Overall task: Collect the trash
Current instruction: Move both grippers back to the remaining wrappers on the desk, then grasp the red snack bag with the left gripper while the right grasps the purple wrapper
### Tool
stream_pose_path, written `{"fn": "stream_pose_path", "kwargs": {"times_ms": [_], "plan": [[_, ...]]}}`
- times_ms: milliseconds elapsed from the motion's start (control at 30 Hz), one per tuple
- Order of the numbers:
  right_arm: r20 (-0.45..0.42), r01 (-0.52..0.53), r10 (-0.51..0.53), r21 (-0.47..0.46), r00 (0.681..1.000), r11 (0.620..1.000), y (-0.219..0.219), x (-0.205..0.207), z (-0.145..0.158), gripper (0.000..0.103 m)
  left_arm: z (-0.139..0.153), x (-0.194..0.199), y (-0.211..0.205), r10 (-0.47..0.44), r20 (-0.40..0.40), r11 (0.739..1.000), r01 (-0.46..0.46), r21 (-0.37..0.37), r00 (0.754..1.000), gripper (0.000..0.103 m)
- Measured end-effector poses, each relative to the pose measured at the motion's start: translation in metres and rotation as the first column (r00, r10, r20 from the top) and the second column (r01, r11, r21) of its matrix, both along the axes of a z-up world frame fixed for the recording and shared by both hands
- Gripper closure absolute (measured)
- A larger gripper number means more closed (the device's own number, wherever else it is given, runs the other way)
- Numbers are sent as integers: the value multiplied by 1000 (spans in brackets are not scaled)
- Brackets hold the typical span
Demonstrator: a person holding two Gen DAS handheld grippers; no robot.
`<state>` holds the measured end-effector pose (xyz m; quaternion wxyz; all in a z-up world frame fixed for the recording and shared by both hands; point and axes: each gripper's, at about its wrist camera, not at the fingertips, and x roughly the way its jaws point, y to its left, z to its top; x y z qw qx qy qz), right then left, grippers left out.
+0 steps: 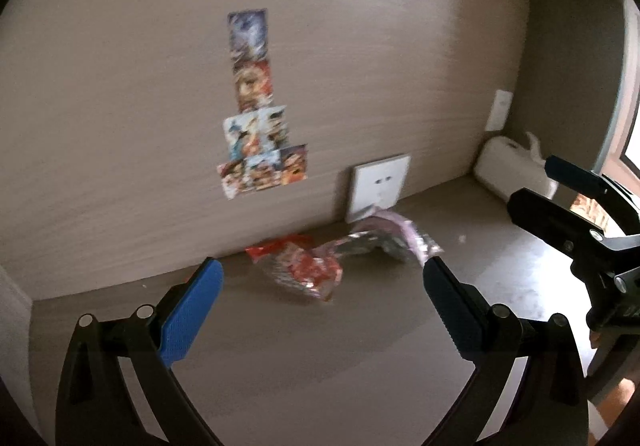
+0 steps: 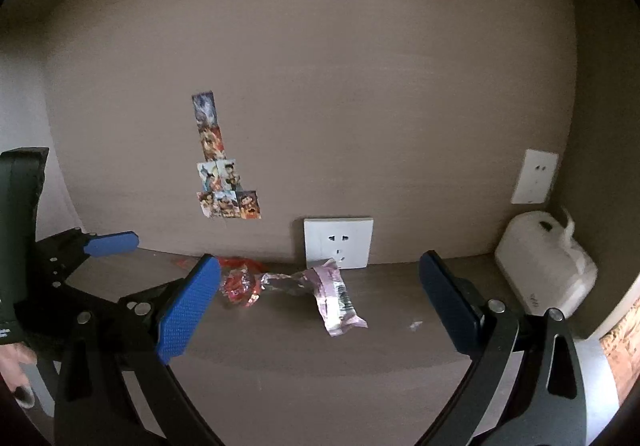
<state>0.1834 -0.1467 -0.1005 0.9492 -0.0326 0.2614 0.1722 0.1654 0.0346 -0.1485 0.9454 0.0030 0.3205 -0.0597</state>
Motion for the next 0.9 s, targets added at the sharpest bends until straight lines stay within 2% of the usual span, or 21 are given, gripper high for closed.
{"fn": "stream_pose_path", "kwargs": {"times_ms": [233, 400, 600, 767, 800, 900], "plan": [[-57, 2, -3, -29, 998, 1000, 16, 35, -34, 4, -30, 37, 13, 0, -58, 1000, 1, 15, 998, 5], [-133, 9, -14, -33, 991, 999, 19, 61, -57, 4, -49, 61, 14, -2, -101, 999, 6, 38, 995, 5], [-282, 4, -5, -2, 959, 1000, 16, 93, -84, 4, -67, 83, 13, -6, -144, 999, 13, 52, 990, 5], [-328, 5, -9, -13, 945, 1000, 17, 105, -95, 5, -78, 96, 10, -13, -183, 997, 27, 73, 983, 5], [-337, 1, -6, -15, 941, 1000, 17, 108, -98, 6, -80, 98, 10, -14, -188, 997, 28, 73, 982, 5], [-370, -14, 4, -23, 929, 1000, 21, 114, -105, 21, -86, 102, 9, -23, -202, 997, 37, 67, 979, 7]]}}
